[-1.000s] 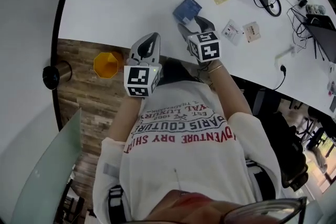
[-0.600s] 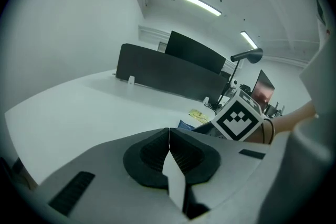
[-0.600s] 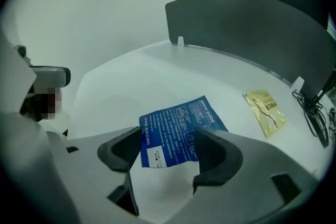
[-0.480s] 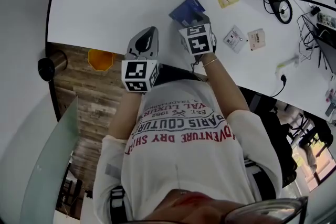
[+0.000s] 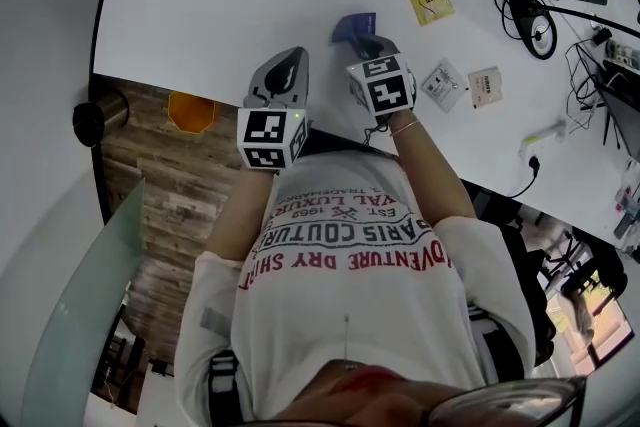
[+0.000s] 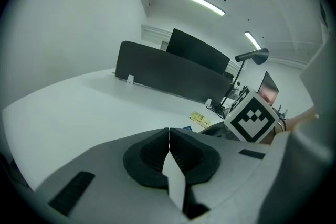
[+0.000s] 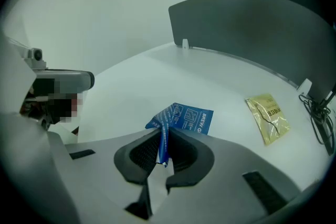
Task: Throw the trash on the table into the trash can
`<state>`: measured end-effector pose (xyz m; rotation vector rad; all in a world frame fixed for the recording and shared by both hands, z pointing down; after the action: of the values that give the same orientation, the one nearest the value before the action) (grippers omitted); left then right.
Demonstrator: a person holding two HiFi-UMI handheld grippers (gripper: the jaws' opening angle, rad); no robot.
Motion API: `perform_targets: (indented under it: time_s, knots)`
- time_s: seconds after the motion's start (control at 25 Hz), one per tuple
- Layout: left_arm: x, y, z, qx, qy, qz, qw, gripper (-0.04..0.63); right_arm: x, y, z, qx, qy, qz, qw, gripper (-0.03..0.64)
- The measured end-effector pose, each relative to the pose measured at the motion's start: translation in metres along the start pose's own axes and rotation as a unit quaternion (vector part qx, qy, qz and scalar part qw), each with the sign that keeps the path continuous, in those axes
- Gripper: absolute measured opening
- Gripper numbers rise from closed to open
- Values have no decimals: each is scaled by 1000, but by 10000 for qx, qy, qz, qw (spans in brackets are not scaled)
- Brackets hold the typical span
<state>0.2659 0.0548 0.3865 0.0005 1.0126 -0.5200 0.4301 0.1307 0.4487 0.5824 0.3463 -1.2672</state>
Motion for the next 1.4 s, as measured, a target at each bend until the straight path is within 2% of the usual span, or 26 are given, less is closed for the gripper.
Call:
perform_targets:
  time_s: [0.16, 0.28, 0.4, 0.52, 0.68, 0.84, 0.92, 1.04, 1.2, 1.4]
  knots:
    - [3, -7, -17, 177, 208, -58, 9996, 23, 15, -25, -14, 324, 313, -141, 9989, 44]
    - [2, -22, -47, 496, 485, -219, 9974, 23, 34, -59, -18, 555, 493, -523, 9959, 43]
    - [-8, -49, -93, 898, 702, -430, 9926, 23, 52, -111, -14, 825, 603, -891, 9908, 44]
    - [-25, -89, -145, 1423, 852, -766, 9832, 23, 72, -175, -1, 1184, 633, -1327, 9820, 44]
    - [-59, -143, -219, 2153, 1014, -1197, 9639, 23, 82, -275, 23, 1732, 522, -1996, 9630, 44]
    - [-112, -191, -289, 2829, 979, -1598, 9406, 23, 68, -378, 61, 2369, 243, -2648, 9344, 44]
    - [-147, -210, -323, 3188, 893, -1942, 9234, 23, 52, -429, 86, 2657, -65, -2974, 9170, 44]
    - [-199, -234, -367, 3638, 837, -2507, 8932, 23, 21, -494, 128, 2936, -557, -3358, 8933, 44]
    - [-263, -261, -391, 3854, 823, -3105, 8651, 23, -22, -546, 198, 3107, -1074, -3565, 8746, 44]
    - [-350, -301, -381, 3853, 882, -3569, 8464, 23, -83, -562, 299, 2985, -1492, -3711, 8665, 44]
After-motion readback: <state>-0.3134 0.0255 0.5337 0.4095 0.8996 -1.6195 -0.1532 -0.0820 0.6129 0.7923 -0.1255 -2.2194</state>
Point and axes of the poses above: the fingertips, and each gripper's own axes: z forward along the fingers, y to its right, x out of its top, the point moved 10 cm from there along -z, backward along the fingers, and after that the axes turned 4 degrees about z, right-handed, at the moved point
